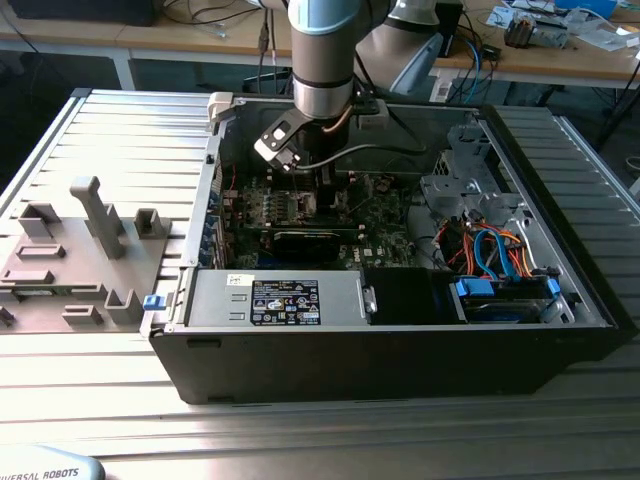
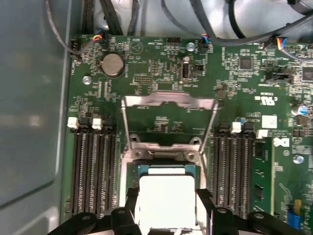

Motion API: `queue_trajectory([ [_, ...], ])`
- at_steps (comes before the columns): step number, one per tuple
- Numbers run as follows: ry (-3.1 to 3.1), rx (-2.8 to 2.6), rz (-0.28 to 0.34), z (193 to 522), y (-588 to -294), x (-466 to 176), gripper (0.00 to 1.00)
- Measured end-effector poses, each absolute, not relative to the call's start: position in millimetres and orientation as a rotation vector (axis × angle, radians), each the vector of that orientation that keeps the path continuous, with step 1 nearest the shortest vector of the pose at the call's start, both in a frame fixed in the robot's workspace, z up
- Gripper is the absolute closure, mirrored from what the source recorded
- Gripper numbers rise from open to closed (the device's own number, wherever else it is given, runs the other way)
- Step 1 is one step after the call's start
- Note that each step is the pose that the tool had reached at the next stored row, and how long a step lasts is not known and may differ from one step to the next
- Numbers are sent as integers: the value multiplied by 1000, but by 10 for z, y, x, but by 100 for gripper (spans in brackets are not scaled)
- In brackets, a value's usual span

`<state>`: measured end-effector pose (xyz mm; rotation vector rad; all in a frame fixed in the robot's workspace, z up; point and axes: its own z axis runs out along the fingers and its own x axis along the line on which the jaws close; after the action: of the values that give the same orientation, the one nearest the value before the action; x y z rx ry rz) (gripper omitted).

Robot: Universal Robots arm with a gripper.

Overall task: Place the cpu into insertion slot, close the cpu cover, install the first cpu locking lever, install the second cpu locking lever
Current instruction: 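Place the cpu into insertion slot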

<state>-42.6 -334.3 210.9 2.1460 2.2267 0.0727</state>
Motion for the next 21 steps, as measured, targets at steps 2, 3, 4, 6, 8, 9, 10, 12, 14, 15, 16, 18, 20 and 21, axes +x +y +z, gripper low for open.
queue_trajectory([
  [2,2227,2146,73,2102,-3296,-429,46],
  [3,2227,2146,73,2094,-3295,-436,46],
  [4,2227,2146,73,2087,-3295,-442,46],
  [6,2226,2146,71,2074,-3295,-450,46],
  [8,2223,2144,67,2062,-3296,-451,46],
  [9,2222,2143,63,2052,-3296,-451,46],
  [10,2220,2143,62,2047,-3296,-451,46],
  [12,2217,2140,54,2038,-3296,-451,46],
  [14,2216,2140,52,2031,-3297,-452,46],
  [15,2216,2140,52,2028,-3297,-454,46],
  [16,2216,2140,52,2025,-3297,-459,46],
  [18,2216,2140,52,2020,-3297,-473,46],
  [20,2216,2140,53,2013,-3297,-478,46],
  [21,2216,2140,52,2005,-3297,-478,46],
])
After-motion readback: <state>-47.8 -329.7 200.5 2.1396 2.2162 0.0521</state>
